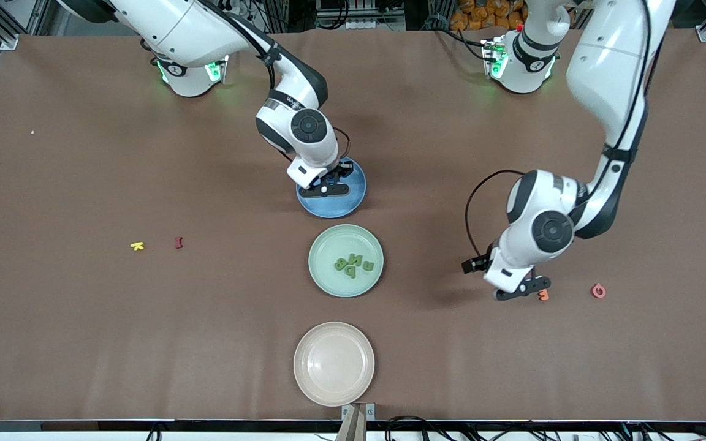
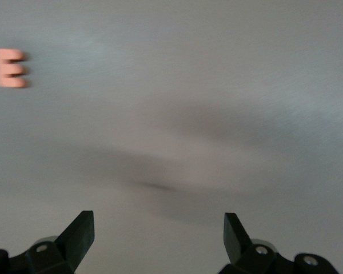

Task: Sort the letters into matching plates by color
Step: 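Release the c on the blue plate while the left gripper returns to rest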

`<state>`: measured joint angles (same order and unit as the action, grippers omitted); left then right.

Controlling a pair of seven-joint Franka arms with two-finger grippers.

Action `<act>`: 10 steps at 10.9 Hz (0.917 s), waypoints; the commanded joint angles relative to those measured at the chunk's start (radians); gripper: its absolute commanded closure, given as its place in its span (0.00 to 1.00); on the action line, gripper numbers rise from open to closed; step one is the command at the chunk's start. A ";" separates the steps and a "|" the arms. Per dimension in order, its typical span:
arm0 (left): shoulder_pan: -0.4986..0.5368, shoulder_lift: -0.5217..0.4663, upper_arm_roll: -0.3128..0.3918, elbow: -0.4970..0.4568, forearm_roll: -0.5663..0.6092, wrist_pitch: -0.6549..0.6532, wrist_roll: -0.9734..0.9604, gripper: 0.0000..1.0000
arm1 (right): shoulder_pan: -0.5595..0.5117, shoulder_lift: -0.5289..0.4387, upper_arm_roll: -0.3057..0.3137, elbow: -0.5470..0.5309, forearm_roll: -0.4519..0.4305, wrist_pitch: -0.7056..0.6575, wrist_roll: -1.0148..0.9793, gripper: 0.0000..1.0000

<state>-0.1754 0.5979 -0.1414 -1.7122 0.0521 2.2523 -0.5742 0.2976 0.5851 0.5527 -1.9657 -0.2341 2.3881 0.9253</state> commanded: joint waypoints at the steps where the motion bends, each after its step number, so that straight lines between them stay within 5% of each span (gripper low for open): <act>1: 0.079 -0.286 -0.023 -0.304 0.020 0.003 0.091 0.00 | -0.001 -0.001 0.006 -0.004 -0.027 0.010 0.032 1.00; 2: 0.080 -0.341 -0.023 -0.343 0.023 0.001 0.109 0.00 | -0.002 0.001 0.006 -0.004 -0.027 0.008 0.030 1.00; 3: 0.083 -0.372 -0.023 -0.345 0.023 -0.011 0.134 0.00 | -0.005 0.002 0.006 -0.001 -0.027 0.006 0.030 0.75; 4: 0.082 -0.397 -0.023 -0.331 0.025 -0.038 0.169 0.00 | -0.006 0.004 0.006 0.001 -0.024 0.006 0.033 0.31; 5: 0.083 -0.444 -0.021 -0.313 0.026 -0.074 0.219 0.00 | -0.008 0.004 0.006 0.004 -0.021 0.000 0.033 0.00; 8: 0.157 -0.602 -0.015 -0.296 0.026 -0.216 0.362 0.00 | -0.020 0.004 0.009 0.065 -0.013 -0.079 0.029 0.00; 10: 0.166 -0.587 -0.012 -0.200 0.028 -0.290 0.379 0.00 | -0.021 0.004 0.019 0.170 -0.010 -0.231 0.021 0.00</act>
<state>-0.0254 0.0154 -0.1490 -1.9848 0.0573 2.0387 -0.2256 0.2869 0.5859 0.5511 -1.9050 -0.2359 2.3042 0.9360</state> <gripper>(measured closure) 0.000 0.009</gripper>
